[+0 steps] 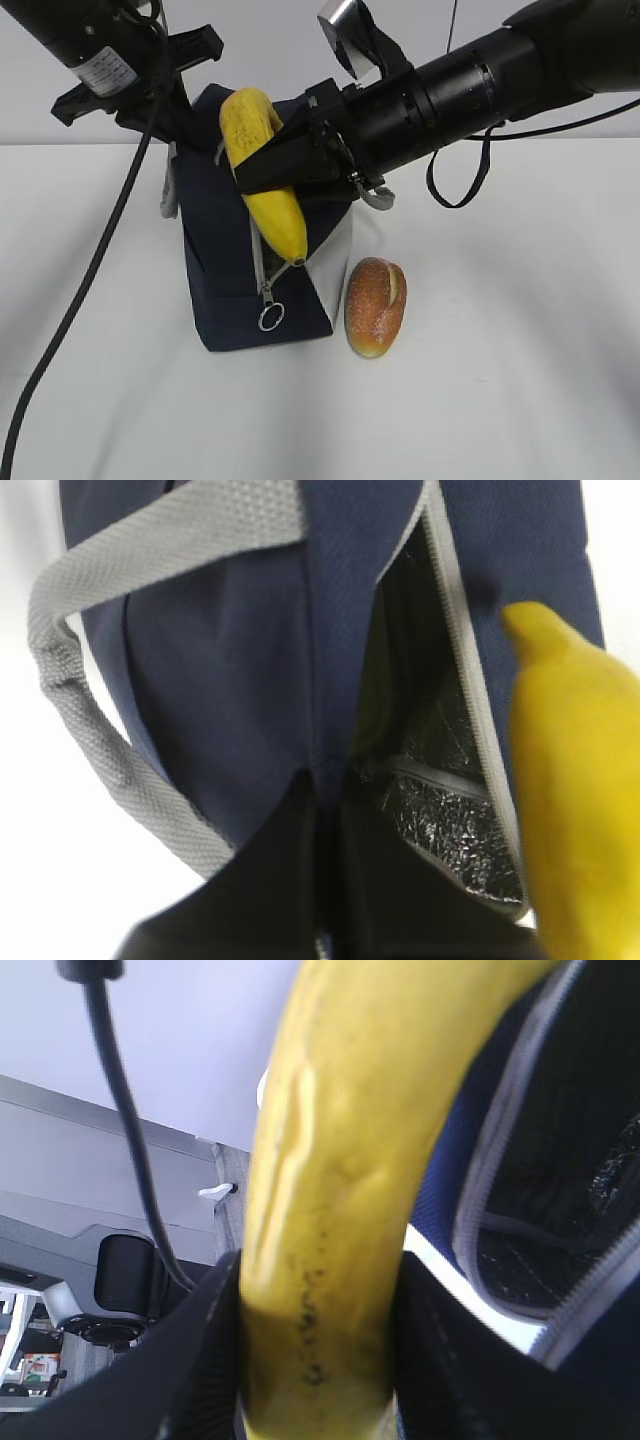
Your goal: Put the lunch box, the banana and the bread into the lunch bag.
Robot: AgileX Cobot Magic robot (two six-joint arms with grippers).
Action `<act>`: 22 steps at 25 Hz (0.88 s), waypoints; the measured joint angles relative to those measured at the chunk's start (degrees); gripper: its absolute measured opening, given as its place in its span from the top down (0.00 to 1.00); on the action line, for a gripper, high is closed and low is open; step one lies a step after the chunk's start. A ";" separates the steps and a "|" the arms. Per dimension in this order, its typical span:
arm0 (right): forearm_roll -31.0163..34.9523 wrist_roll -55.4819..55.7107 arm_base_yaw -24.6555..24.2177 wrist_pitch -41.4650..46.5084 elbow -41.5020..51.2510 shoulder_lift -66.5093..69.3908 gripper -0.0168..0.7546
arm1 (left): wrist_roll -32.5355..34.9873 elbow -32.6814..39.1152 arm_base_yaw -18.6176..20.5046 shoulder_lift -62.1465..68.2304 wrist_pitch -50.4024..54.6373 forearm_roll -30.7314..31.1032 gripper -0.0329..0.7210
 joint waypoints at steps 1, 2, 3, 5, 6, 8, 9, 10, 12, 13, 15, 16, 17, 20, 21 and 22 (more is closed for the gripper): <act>0.00 0.00 0.00 0.00 0.00 -0.01 0.56 | 0.00 0.00 0.00 0.00 0.00 0.00 0.96; 0.00 0.00 0.24 -0.03 0.00 0.03 0.56 | 0.00 0.00 0.00 0.00 -0.04 0.00 0.96; 0.00 0.00 0.51 -0.03 0.00 0.03 0.56 | 0.00 0.00 0.00 0.00 -0.04 0.00 0.96; 0.00 0.00 1.01 -0.03 0.00 0.03 0.56 | 0.00 0.00 0.00 0.00 -0.16 0.00 0.96; 0.00 0.00 1.01 -0.03 0.00 0.03 0.56 | 0.00 0.00 0.00 0.00 -0.31 0.00 0.96; 0.00 0.00 1.11 -0.03 0.00 0.24 0.56 | 0.00 0.00 0.00 0.00 -0.37 0.00 0.96; 0.14 0.00 1.11 -0.03 0.00 0.48 0.56 | 0.00 0.00 0.00 0.00 -0.43 0.00 0.96; 0.24 0.00 1.11 -0.03 0.00 0.74 0.56 | 0.00 0.00 0.00 0.00 -0.43 0.00 0.96; 0.44 0.00 1.11 -0.03 0.00 1.48 0.56 | 0.00 0.00 0.00 0.00 -0.48 0.00 0.96; 0.49 0.00 1.11 -0.03 0.00 1.66 0.56 | 0.00 0.00 0.00 0.00 -0.48 0.05 0.96; 1.24 0.00 1.11 -0.03 0.00 2.30 0.56 | 0.00 0.00 0.00 0.00 -0.48 0.05 0.96; 1.88 0.00 1.11 -0.03 0.00 2.69 0.56 | 0.00 0.00 0.00 0.00 -0.48 0.05 0.96; 2.27 -0.07 1.11 -0.03 0.00 2.95 0.56 | 0.00 0.00 0.00 0.00 -0.48 0.05 0.96; 2.63 -0.07 1.11 -0.03 0.00 3.51 0.56 | 0.00 0.00 0.00 0.00 -0.48 0.05 0.96; 2.78 -0.07 1.11 -0.03 -0.24 3.90 0.56 | 0.00 0.00 0.00 0.00 -0.48 0.05 0.96; 2.78 -0.07 1.11 -0.03 -0.56 4.31 0.56 | 0.00 0.00 0.00 0.00 -0.48 0.05 0.96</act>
